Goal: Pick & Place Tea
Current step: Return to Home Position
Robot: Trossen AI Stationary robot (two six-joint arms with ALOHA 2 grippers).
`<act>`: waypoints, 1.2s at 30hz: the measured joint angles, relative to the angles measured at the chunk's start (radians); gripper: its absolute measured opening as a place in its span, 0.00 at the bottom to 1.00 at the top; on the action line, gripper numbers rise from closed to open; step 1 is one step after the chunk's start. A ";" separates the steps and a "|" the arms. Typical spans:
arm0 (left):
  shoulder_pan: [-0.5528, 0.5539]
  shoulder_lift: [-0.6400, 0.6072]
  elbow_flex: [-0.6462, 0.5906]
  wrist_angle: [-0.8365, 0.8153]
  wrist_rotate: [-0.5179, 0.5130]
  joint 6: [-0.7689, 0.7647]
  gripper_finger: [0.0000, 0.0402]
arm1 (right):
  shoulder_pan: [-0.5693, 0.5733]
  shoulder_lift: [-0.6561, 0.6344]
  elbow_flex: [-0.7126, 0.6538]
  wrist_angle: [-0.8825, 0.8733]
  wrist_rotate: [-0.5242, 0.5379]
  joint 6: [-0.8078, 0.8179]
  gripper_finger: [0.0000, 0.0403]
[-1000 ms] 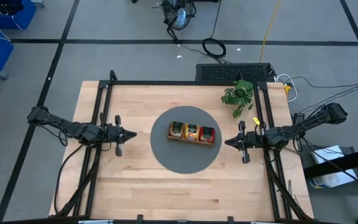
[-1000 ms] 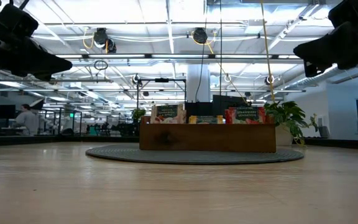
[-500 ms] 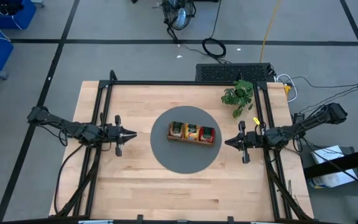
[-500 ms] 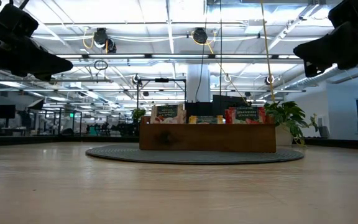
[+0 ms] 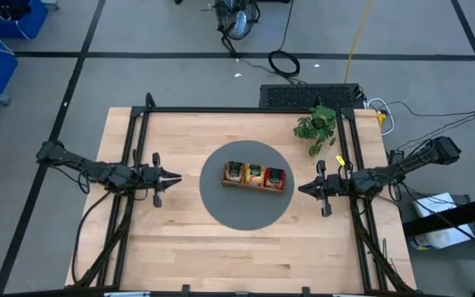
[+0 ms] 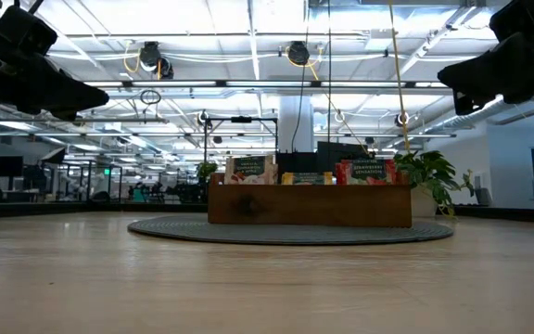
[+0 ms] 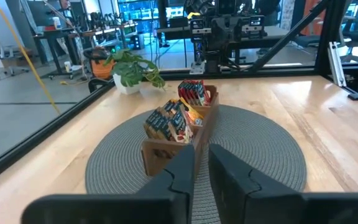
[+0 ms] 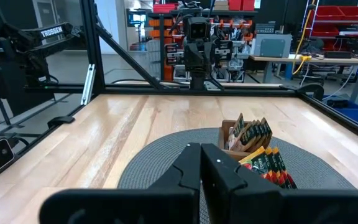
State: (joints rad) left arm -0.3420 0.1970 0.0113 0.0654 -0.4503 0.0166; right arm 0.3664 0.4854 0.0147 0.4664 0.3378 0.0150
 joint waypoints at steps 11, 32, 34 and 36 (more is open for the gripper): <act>0.000 0.000 0.000 0.000 0.000 0.000 0.10 | 0.000 0.000 -0.001 0.000 0.000 0.000 0.00; 0.000 0.000 0.000 0.000 0.000 0.000 0.11 | 0.000 0.000 0.000 0.000 0.000 0.000 0.00; 0.000 0.000 0.000 0.000 0.000 0.000 0.11 | 0.000 0.000 0.000 0.000 0.000 0.000 0.00; 0.000 0.000 0.000 0.000 0.000 0.000 0.10 | 0.000 0.000 0.000 0.000 0.000 0.000 0.00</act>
State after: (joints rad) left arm -0.3416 0.1970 0.0109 0.0650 -0.4507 0.0170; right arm 0.3664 0.4854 0.0143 0.4666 0.3376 0.0148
